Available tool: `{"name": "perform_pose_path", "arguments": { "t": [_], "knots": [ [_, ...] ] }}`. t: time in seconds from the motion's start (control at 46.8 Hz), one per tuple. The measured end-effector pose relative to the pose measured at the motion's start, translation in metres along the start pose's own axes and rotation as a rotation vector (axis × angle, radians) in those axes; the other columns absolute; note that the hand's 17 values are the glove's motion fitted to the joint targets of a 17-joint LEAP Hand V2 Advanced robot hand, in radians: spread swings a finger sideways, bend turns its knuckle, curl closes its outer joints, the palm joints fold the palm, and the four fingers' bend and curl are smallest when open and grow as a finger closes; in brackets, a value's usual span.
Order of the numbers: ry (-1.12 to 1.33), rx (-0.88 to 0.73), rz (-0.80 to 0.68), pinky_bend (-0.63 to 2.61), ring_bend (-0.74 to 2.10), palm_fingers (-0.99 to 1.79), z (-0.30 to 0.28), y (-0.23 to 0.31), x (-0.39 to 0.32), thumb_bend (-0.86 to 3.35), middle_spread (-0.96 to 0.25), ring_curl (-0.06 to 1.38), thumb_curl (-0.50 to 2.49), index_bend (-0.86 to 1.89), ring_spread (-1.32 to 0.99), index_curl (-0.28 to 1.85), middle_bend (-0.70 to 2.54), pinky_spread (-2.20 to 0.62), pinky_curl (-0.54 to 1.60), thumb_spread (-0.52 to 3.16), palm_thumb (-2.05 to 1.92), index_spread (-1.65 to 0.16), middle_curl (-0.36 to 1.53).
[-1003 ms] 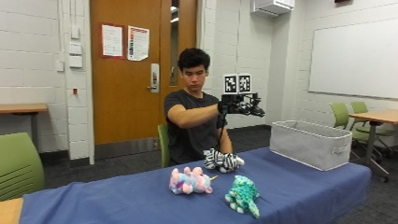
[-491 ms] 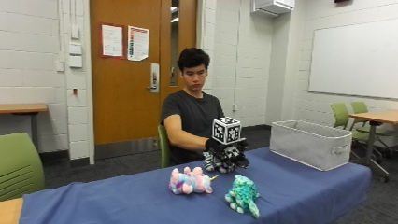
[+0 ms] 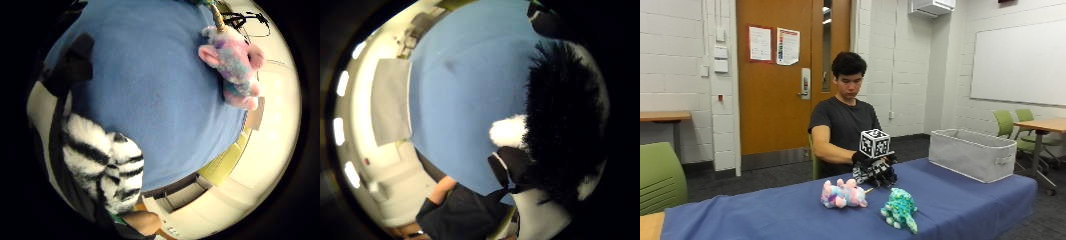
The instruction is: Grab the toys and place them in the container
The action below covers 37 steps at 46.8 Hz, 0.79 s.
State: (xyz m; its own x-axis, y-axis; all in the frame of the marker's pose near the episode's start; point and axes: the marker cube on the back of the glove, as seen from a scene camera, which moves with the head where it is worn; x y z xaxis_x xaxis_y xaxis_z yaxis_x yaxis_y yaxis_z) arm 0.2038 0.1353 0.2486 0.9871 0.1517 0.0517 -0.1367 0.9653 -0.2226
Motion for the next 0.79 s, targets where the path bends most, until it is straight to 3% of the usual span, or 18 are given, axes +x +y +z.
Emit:
{"name": "perform_pose_path", "arguments": {
  "t": [0.128,0.171,0.363,0.47,0.619,0.79],
  "knots": [
    [0.001,0.029,0.032,0.83,0.28,0.2,-0.002,0.007,0.001,0.04,-0.12,0.26,0.24,0.21,-0.34,0.38,0.14,-0.17,0.41,1.11,0.2,-0.31,0.32],
    [0.016,0.04,0.04,0.76,0.44,0.49,-0.003,0.011,-0.001,0.1,-0.16,0.3,0.27,0.22,-0.4,0.39,0.26,-0.2,0.38,1.16,0.31,-0.32,0.35],
    [0.116,0.107,0.007,0.72,0.65,0.88,-0.011,0.007,-0.002,0.2,-0.22,0.35,0.36,0.18,-0.48,0.39,0.35,-0.3,0.36,1.21,0.53,-0.34,0.4],
    [0.115,0.033,0.003,0.7,0.74,1.15,-0.011,-0.002,-0.002,0.19,-0.29,0.39,0.44,0.16,-0.48,0.39,0.52,-0.37,0.35,1.06,0.6,-0.35,0.46],
    [0.081,-0.042,-0.006,0.65,0.87,1.23,-0.015,-0.011,0.0,0.19,-0.34,0.46,0.52,0.23,-0.48,0.46,0.65,-0.42,0.35,0.93,0.63,-0.35,0.53],
    [-0.032,0.003,0.024,0.67,0.93,1.2,-0.041,-0.021,0.011,0.17,-0.37,0.49,0.6,0.29,-0.47,0.53,0.73,-0.44,0.35,0.83,0.64,-0.35,0.58]
  ]
}}
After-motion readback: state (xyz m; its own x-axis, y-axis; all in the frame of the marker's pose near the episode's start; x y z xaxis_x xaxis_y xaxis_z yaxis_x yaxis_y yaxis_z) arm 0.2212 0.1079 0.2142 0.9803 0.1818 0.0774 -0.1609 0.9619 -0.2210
